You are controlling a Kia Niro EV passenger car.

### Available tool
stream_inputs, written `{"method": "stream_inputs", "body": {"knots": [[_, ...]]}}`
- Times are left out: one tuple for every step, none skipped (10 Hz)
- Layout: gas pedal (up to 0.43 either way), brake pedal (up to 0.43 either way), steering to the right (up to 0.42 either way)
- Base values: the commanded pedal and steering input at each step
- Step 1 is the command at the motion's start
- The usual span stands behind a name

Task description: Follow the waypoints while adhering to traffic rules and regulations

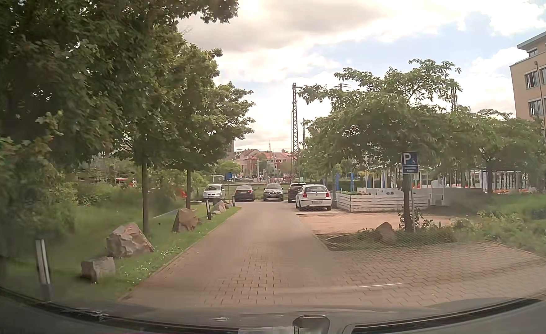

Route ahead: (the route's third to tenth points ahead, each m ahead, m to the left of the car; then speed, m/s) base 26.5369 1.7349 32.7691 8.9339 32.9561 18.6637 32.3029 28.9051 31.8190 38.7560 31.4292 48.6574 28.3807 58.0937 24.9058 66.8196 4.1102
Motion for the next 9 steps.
{"method": "stream_inputs", "body": {"knots": [[0.0,0.0,-0.06],[0.0,0.0,-0.059],[0.0,0.0,-0.055],[0.0,0.0,-0.047],[0.0,0.0,-0.036],[0.0,0.0,-0.021],[0.0,0.0,-0.012],[0.0,0.0,-0.009],[0.0,0.0,-0.009]]}}
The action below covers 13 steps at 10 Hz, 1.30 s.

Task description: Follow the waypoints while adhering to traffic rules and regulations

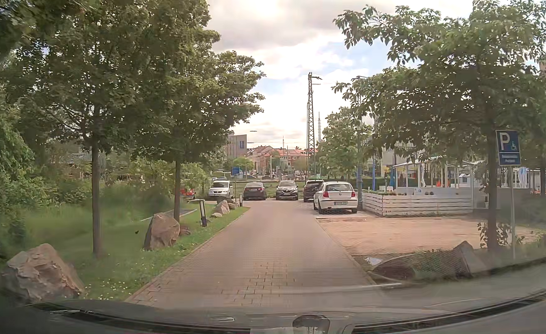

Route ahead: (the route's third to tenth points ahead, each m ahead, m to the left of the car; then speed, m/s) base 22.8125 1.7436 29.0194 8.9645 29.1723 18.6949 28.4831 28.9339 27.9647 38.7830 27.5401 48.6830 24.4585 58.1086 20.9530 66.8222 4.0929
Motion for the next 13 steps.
{"method": "stream_inputs", "body": {"knots": [[0.0,0.0,-0.009],[0.0,0.0,-0.009],[0.0,0.0,-0.006],[0.0,0.0,-0.006],[0.0,0.0,-0.007],[0.0,0.0,-0.007],[0.0,0.0,-0.007],[0.0,0.0,-0.007],[0.0,0.0,-0.006],[0.0,0.0,-0.005],[0.0,0.0,-0.005],[0.0,0.0,-0.005],[0.0,0.0,-0.005]]}}
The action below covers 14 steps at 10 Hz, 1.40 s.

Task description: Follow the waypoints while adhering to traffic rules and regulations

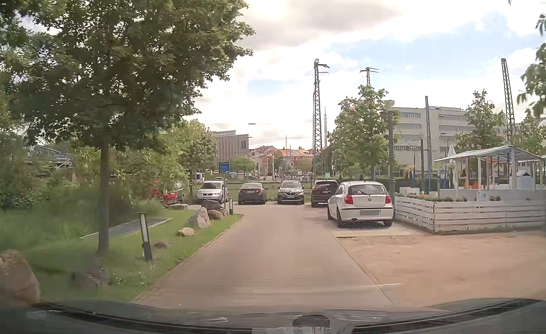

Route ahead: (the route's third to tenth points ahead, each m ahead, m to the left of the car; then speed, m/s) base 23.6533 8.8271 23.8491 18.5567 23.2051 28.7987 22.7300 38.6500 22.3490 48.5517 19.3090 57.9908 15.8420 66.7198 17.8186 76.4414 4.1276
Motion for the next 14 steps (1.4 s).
{"method": "stream_inputs", "body": {"knots": [[0.0,0.0,-0.005],[0.0,0.0,-0.002],[0.0,0.0,0.002],[0.0,0.0,0.004],[0.0,0.0,0.003],[0.0,0.0,-0.003],[0.0,0.0,-0.01],[0.0,0.0,-0.019],[0.0,0.0,-0.021],[0.0,0.012,-0.017],[0.0,0.043,-0.015],[0.0,0.067,-0.015],[0.0,0.079,-0.016],[0.0,0.085,-0.016]]}}
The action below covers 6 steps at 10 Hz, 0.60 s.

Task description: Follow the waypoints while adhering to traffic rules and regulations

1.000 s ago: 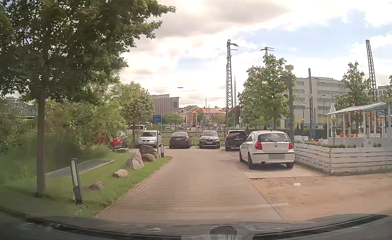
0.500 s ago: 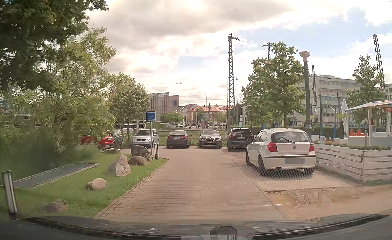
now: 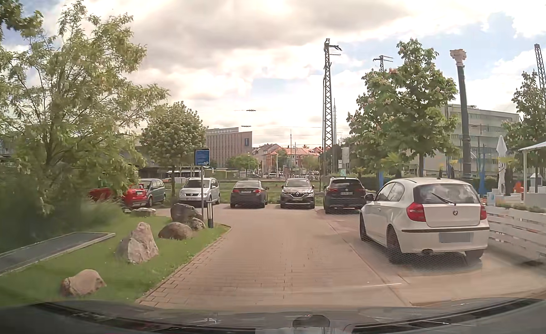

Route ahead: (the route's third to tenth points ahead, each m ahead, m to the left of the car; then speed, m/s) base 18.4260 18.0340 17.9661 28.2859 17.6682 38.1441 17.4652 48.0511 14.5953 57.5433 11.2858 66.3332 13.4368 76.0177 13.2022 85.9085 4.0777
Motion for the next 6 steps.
{"method": "stream_inputs", "body": {"knots": [[0.0,0.091,-0.016],[0.0,0.098,-0.016],[0.0,0.104,-0.012],[0.0,0.104,-0.009],[0.0,0.104,-0.005],[0.0,0.122,-0.005]]}}
